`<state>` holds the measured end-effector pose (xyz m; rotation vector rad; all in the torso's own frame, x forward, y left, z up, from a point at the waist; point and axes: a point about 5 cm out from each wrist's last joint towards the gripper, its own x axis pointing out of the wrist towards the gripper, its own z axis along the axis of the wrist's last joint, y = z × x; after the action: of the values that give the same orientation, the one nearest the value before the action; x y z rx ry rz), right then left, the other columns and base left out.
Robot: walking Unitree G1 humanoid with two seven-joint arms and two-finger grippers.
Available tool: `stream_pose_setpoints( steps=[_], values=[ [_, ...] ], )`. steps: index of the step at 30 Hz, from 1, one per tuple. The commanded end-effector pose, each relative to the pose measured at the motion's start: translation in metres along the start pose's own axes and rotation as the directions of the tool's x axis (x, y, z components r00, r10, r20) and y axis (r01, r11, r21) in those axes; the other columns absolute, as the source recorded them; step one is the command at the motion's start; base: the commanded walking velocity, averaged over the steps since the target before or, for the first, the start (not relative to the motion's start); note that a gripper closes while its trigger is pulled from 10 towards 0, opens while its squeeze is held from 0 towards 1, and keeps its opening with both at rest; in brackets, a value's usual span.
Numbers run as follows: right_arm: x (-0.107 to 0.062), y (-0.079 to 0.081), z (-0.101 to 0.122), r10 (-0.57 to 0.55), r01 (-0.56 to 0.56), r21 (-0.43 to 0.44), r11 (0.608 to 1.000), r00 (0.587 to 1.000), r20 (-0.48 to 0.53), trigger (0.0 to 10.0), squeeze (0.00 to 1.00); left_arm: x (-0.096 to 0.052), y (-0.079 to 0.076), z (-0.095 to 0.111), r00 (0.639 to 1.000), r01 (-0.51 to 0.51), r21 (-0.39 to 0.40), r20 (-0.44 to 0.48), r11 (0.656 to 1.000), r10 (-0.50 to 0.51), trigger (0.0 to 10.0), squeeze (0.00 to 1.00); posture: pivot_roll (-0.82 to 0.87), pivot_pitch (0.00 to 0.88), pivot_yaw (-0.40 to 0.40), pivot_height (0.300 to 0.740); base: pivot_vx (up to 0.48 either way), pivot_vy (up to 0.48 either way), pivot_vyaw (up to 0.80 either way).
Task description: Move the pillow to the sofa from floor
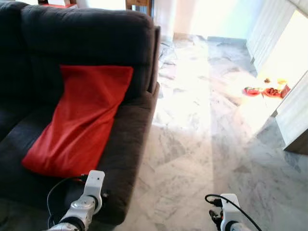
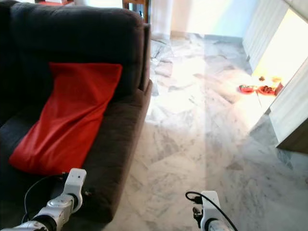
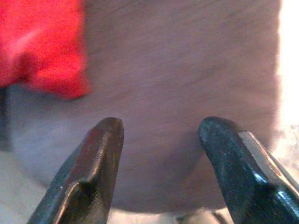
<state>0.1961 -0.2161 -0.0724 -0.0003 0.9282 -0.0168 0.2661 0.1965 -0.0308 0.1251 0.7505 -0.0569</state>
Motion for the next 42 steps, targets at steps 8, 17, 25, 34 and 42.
stream_pose_setpoints(
  steps=[8, 17, 25, 34, 42],
  values=[
    [-0.0013, -0.0067, -0.0011, -0.017, 0.017, 0.001, 1.000, 1.000, -0.004, 10.0, 0.00, 0.0007, -0.0095, -0.0042, 0.999, 0.023, -0.008, -0.022, 1.000, -0.023, 10.0, 0.00, 0.01, 0.027, -0.037, 0.740, 0.000, -0.420, 0.00],
    [-0.0013, -0.0072, -0.0004, -0.019, 0.019, 0.001, 1.000, 1.000, -0.004, 10.0, 0.00, 0.0008, -0.0096, -0.0037, 1.000, 0.016, -0.027, -0.019, 1.000, -0.017, 10.0, 0.00, 0.01, 0.036, -0.040, 0.740, 0.000, 0.000, 0.00],
    [-0.0014, -0.0074, -0.0007, -0.020, 0.020, 0.002, 1.000, 1.000, -0.005, 10.0, 0.00, 0.0008, -0.0098, -0.0043, 1.000, 0.016, -0.034, -0.023, 0.999, -0.017, 10.0, 0.00, 0.01, 0.039, -0.040, 0.740, 0.000, 0.000, 0.00],
    [-0.0015, -0.0075, -0.0013, -0.019, 0.019, 0.002, 1.000, 1.000, -0.007, 10.0, 0.00, 0.0007, -0.0096, -0.0056, 0.999, 0.011, -0.042, -0.031, 0.999, -0.012, 10.0, 0.00, 0.01, 0.044, -0.040, 0.740, 0.000, 0.000, 0.00],
    [-0.0013, -0.0064, -0.0011, -0.009, 0.009, 0.004, 1.000, 1.000, -0.009, 10.0, 0.00, 0.0007, -0.0087, -0.0057, 0.999, 0.003, -0.039, -0.037, 0.999, -0.004, 10.0, 0.00, 0.01, 0.041, -0.038, 0.740, 0.000, 0.000, -0.35]
  ],
)
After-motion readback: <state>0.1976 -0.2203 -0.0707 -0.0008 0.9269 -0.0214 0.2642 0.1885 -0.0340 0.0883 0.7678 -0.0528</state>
